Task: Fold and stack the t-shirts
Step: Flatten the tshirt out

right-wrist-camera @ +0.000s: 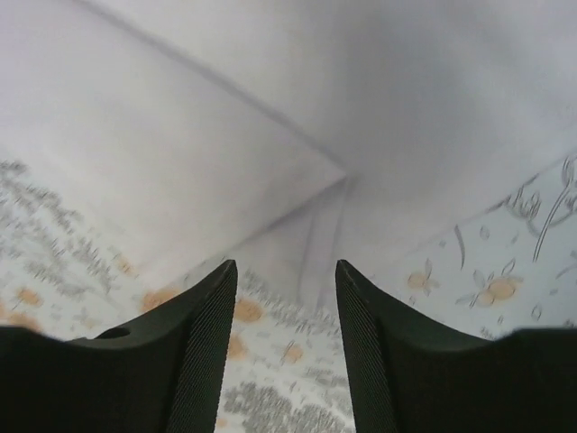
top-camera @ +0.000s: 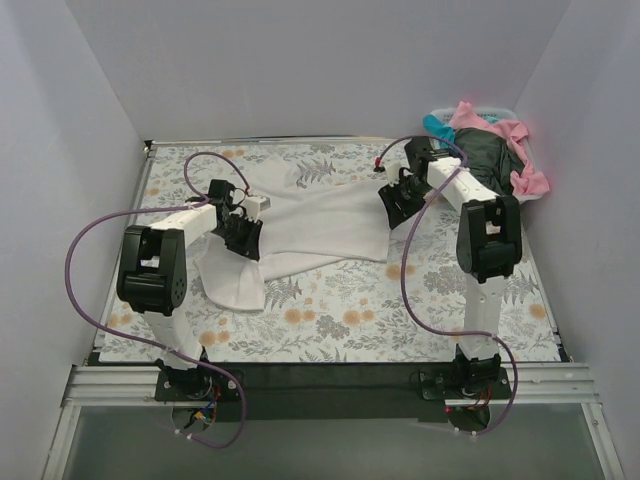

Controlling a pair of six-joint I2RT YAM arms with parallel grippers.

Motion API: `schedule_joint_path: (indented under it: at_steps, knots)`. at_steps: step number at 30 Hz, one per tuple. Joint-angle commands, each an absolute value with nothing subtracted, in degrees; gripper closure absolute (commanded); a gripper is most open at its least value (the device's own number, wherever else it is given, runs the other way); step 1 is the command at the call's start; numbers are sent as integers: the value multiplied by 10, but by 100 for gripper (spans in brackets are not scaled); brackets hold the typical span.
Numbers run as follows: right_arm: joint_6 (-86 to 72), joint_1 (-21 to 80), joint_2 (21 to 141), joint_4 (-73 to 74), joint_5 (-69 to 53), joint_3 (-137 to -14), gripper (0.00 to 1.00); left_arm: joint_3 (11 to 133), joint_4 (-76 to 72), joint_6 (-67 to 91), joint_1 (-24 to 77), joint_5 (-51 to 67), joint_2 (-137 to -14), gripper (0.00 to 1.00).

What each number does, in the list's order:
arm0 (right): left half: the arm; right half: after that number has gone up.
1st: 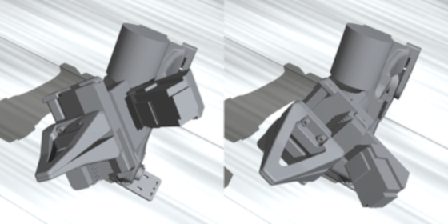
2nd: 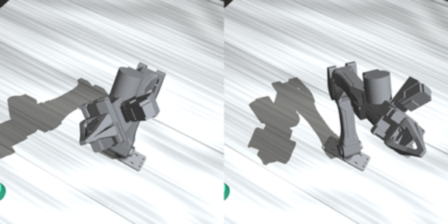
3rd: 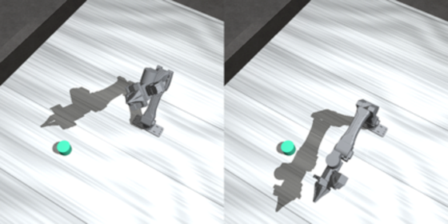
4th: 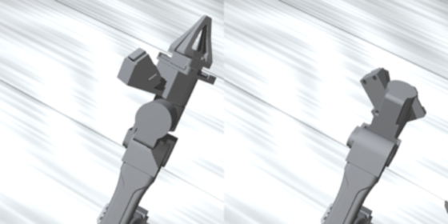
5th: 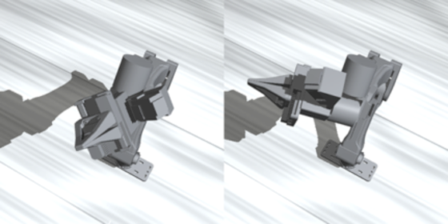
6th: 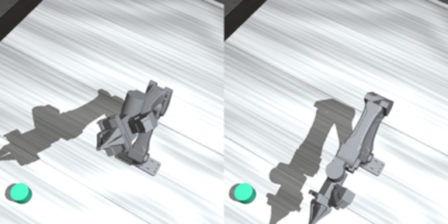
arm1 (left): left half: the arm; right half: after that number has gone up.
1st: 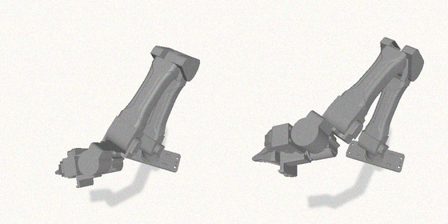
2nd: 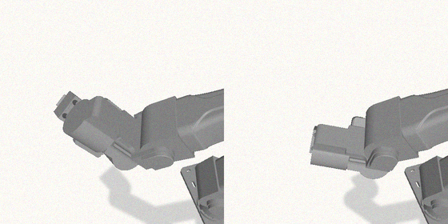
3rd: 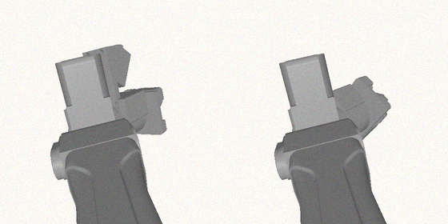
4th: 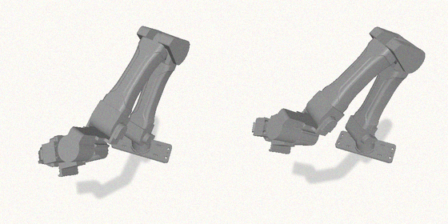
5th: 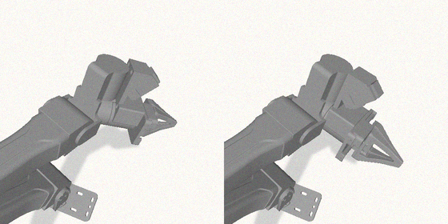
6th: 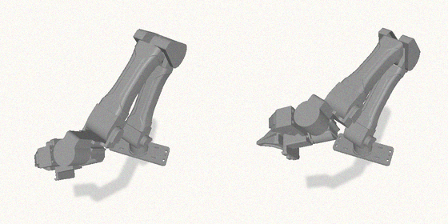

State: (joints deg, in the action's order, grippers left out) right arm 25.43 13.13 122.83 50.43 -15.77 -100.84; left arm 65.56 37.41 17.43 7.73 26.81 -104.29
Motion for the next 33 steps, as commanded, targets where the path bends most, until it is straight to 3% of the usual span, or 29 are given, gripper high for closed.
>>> schedule_joint_path:
  at_steps: [1,4,6,7,8,9,15,26,29,30,33]
  knots:
    - [258,129,1122,526,-206,-964,55,668,368,181,79,262,-1021,80]
    - [242,140,1107,526,-232,-920,58,666,369,192,79,256,-1006,70]
    - [222,143,1113,525,-249,-898,55,664,367,199,79,254,-986,48]
    - [217,143,1117,522,-257,-889,54,664,367,201,79,257,-977,46]
    - [213,143,1121,518,-260,-871,54,659,366,205,79,258,-969,33]
    - [204,144,1128,512,-259,-863,54,657,365,209,78,259,-949,30]
    - [185,144,1157,468,-269,-830,54,638,371,236,69,260,-879,27]
    - [148,144,1173,438,-319,-809,63,533,323,253,45,138,-834,28]
    - [149,146,1174,437,-313,-797,77,526,316,270,40,112,-847,28]
    - [151,146,1171,437,-309,-791,94,526,312,274,38,107,-855,28]
    - [166,140,1128,445,-302,-751,99,527,316,280,26,105,-864,28]
